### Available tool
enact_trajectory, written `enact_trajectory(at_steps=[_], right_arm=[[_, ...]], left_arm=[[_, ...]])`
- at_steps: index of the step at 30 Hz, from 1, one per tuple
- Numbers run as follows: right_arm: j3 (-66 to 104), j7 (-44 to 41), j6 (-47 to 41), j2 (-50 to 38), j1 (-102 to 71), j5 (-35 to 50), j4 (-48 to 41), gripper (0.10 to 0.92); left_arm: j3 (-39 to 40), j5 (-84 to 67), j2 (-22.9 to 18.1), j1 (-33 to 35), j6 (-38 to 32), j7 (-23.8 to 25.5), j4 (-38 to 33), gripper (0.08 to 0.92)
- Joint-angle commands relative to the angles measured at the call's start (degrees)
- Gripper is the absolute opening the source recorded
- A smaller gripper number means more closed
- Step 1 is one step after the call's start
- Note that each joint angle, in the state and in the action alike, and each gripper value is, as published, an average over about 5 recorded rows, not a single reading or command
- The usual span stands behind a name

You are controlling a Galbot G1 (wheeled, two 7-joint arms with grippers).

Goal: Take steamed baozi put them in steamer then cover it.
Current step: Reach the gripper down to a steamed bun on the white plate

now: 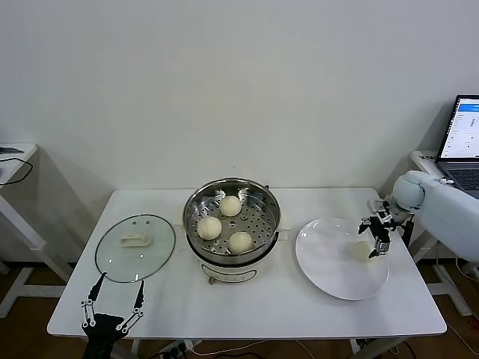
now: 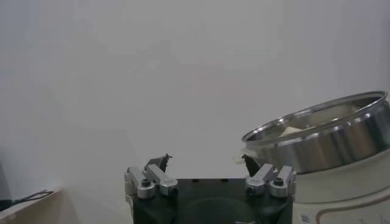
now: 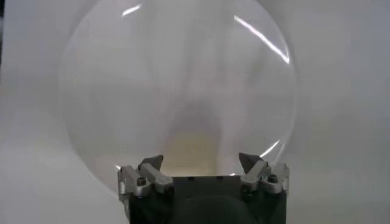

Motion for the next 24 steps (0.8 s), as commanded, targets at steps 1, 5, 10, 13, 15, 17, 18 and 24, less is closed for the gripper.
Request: enact_trajectory(at_steps=[1,5,10,13,15,17,18,24], right_arm=[[1.1,0.8,-0.4,1.0,-2.6,-2.1,-2.1,0.823],[1.1,0.8,-0.5,1.3,-2.7,-2.2,-2.2,0.822],[1.5,0.7,-0.5,1.5,-2.9,-2.3,-2.4,0.8],[1.7,0.6,-0.5,1.6,-2.7,-2.3,-2.2,0.753],[1.5,0.5,-0.5,1.5,-2.3,-2.3,-1.9,0.703],[1.4,0.1,-0.5,1.3,-1.7,-2.1,-1.4,0.65],[1.2,-0.1,-0.5,1.1,-1.1,-2.0,-1.0,0.63],[-0.5,-2.9,-0.1,-0.4,6.5,-0.3,3.7,0.612]], left_arm=[[0.0,0.0,0.0,0.0,0.0,0.0,0.0,0.823],[0.1,0.0,-0.1,0.0,-0.1,0.0,0.1,0.823],[0.0,0.0,-0.1,-0.1,-0.1,0.0,0.1,0.823],[0.0,0.0,-0.1,-0.1,-0.1,0.0,0.1,0.823],[0.0,0.0,-0.2,-0.2,-0.1,0.0,0.1,0.823],[0.0,-0.1,-0.2,-0.2,-0.1,0.0,0.1,0.823],[-0.1,-0.1,-0.1,-0.2,-0.1,0.0,0.1,0.823],[0.1,-0.1,0.1,-0.5,0.0,0.0,0.1,0.823]])
